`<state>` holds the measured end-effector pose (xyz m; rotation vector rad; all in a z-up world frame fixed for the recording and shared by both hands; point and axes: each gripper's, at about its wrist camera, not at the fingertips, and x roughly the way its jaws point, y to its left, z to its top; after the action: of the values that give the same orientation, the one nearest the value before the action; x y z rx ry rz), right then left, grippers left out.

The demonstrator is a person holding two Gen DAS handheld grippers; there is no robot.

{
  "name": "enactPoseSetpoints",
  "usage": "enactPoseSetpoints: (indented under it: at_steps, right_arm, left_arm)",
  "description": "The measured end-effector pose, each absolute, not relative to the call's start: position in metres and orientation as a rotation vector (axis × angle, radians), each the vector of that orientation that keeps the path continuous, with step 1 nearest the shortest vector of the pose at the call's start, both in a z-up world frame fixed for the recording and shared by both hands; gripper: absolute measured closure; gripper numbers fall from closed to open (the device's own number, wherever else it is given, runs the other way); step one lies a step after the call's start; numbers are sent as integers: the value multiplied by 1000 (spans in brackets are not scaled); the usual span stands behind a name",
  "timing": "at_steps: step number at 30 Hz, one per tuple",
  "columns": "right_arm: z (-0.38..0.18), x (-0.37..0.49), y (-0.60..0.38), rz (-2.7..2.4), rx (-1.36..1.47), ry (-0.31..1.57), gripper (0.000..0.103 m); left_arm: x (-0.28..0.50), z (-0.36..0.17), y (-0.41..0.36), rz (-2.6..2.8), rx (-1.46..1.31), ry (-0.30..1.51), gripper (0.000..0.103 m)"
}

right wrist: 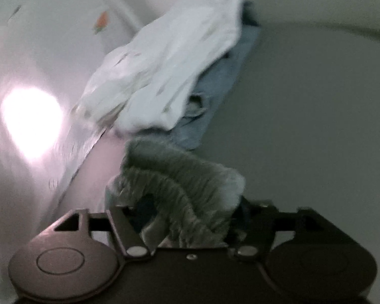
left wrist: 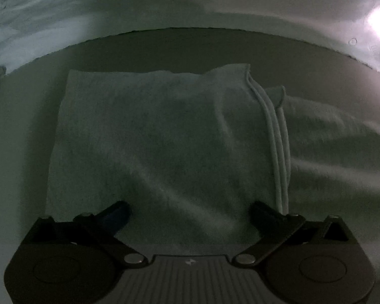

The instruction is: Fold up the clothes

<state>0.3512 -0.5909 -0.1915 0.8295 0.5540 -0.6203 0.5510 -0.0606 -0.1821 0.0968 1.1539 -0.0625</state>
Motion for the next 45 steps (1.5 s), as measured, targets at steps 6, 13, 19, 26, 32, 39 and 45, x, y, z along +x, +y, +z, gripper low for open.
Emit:
enactPoseSetpoints:
  at_steps: [6, 13, 19, 26, 32, 39, 45]
  right_arm:
    - [-192, 351, -584, -609, 728, 586, 66]
    - [-208, 317, -599, -498, 1288, 297, 84]
    - [-236, 318, -556, -87, 1802, -71, 85]
    - [-249, 377, -470, 235, 2010, -10, 85]
    - [-279, 420, -387, 293, 2090, 316, 84]
    - [-291, 443, -324, 202, 1983, 647, 79]
    - [-276, 440, -314, 216, 1981, 703, 49]
  left_arm:
    - [554, -184, -59, -55, 69, 1182, 0]
    - [558, -185, -55, -57, 64, 1183, 0]
    - [555, -187, -54, -56, 62, 1171, 0]
    - [555, -185, -57, -52, 60, 1166, 0]
    - [553, -185, -57, -51, 59, 1162, 0]
    - [551, -185, -56, -48, 58, 1161, 0]
    - [552, -184, -58, -46, 55, 1159, 0]
